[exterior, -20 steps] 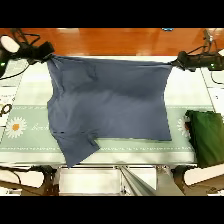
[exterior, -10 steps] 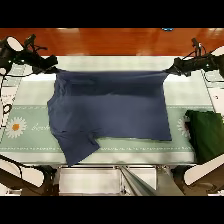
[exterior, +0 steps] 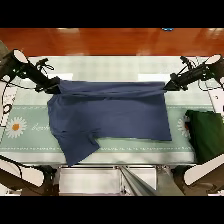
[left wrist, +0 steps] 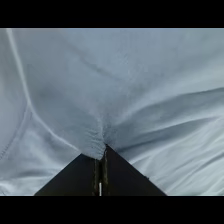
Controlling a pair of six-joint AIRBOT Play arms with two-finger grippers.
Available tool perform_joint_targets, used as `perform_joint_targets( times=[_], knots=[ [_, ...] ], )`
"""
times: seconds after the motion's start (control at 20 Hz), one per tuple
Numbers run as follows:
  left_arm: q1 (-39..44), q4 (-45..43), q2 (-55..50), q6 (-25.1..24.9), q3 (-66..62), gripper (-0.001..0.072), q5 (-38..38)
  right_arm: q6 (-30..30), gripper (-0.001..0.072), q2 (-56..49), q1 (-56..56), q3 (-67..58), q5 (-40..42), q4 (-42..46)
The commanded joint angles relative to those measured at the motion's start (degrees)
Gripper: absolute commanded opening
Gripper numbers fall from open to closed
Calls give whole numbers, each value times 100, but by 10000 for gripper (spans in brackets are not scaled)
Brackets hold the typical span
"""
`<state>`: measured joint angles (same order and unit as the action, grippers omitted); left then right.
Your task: Fold the shirts.
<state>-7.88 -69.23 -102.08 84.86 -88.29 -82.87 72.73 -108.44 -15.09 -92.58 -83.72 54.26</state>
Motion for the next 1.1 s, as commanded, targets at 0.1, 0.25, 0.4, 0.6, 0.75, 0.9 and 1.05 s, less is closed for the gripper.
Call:
perform_joint_targets(
  times=[0.1,0.25,0.4,0.6,0.75,0.9,1.05],
  knots=[
    [-111,-35,4,-46,170,21,-262,7,25,-9,9,68,-140,44],
    [-175,-37,4,-87,170,21,-299,9,25,-9,9,68,-181,111],
    [-160,195,2,-140,170,42,-332,103,72,-9,9,68,-179,127],
    [-177,262,133,-127,170,504,-734,525,411,151,-61,68,-398,240],
    [-334,197,782,-151,369,504,-691,675,411,769,-284,271,-431,723],
    [-927,162,1976,-278,1596,504,-326,647,411,1888,-761,1556,267,765],
    [-2094,348,3344,-321,3421,504,70,57,411,3156,-1355,3379,1021,83]
  ],
)
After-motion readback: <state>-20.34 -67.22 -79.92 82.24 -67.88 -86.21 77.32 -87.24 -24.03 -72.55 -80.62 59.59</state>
